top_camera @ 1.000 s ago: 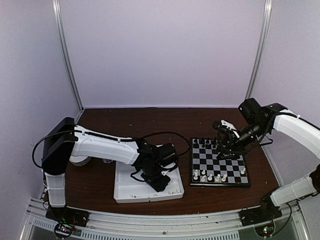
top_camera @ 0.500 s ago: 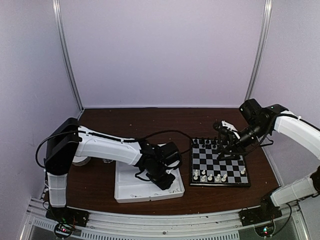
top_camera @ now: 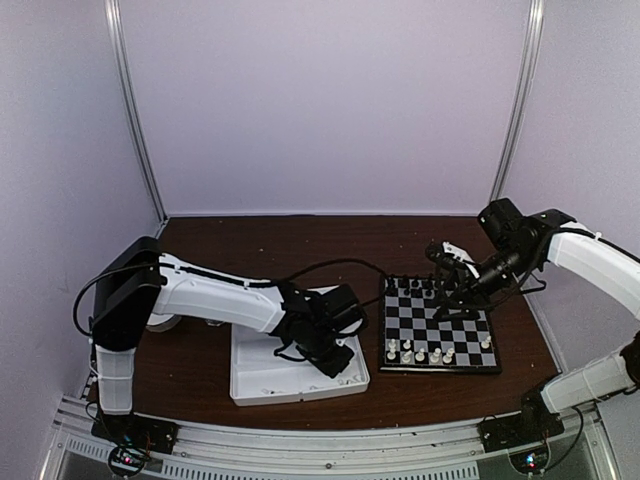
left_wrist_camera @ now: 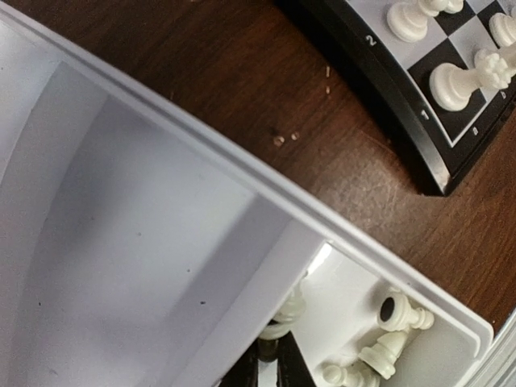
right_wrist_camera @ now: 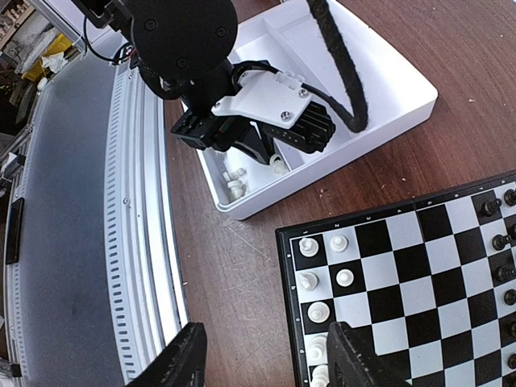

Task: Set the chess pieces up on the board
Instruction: Pick up the chess pile from the storage box, then pass from the left arm to the right

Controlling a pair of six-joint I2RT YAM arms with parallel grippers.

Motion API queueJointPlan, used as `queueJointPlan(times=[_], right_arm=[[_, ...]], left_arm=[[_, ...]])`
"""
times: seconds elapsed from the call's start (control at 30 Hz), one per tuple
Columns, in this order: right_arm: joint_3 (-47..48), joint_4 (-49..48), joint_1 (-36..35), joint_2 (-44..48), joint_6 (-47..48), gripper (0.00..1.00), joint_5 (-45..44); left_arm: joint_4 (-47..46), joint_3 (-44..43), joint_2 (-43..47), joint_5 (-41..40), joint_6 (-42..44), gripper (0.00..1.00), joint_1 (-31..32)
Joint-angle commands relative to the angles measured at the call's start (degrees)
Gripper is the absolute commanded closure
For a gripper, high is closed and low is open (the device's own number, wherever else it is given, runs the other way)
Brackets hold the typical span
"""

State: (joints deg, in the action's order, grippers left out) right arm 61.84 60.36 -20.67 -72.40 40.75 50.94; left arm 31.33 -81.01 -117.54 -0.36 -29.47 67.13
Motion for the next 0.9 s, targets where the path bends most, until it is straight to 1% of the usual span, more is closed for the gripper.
queueJointPlan(times=[0.0, 0.1, 0.23, 0.37, 0.47, 0.6, 0.73, 0.87], right_arm=[[1.10, 0.51, -0.51, -0.93, 0.72, 0.47, 0.80], [2.26, 1.19, -1.09, -1.92, 1.39, 0.47, 0.80], [4.19, 1.93, -3.40, -4.27, 1.85, 0.46, 0.50], [8.00, 3.45, -4.89, -8.24, 1.62, 0.46, 3.66], [12.23, 3.67, -6.69, -11.92, -0.01, 0.46, 4.84], [17.75, 2.28, -10.33, -16.76, -4.01, 0.46, 6.78], [21.81, 1.15, -14.07, -22.29, -8.07, 0.46, 8.14], [25.41, 1.01, -17.15, -28.06, -11.51, 0.46, 9.52]], left_arm=[[-0.61, 2.37, 0.85, -3.11, 0.34, 0.94, 0.14], [-2.47, 5.10, 4.82, -3.20, 1.13, 0.96, 0.17], [-10.47, 11.77, 11.83, -1.79, 1.83, 0.98, 0.11], [-17.12, 17.66, 17.19, -0.89, 1.01, 0.99, 0.19], [-23.34, 22.24, 20.82, -0.62, -0.34, 0.99, 0.07], [-27.43, 25.50, 24.41, -1.47, -0.91, 0.99, 0.08], [-34.67, 29.48, 28.03, -1.57, -1.37, 0.99, 0.09], [-37.46, 30.87, 29.94, -1.03, -0.53, 0.98, 0.19]])
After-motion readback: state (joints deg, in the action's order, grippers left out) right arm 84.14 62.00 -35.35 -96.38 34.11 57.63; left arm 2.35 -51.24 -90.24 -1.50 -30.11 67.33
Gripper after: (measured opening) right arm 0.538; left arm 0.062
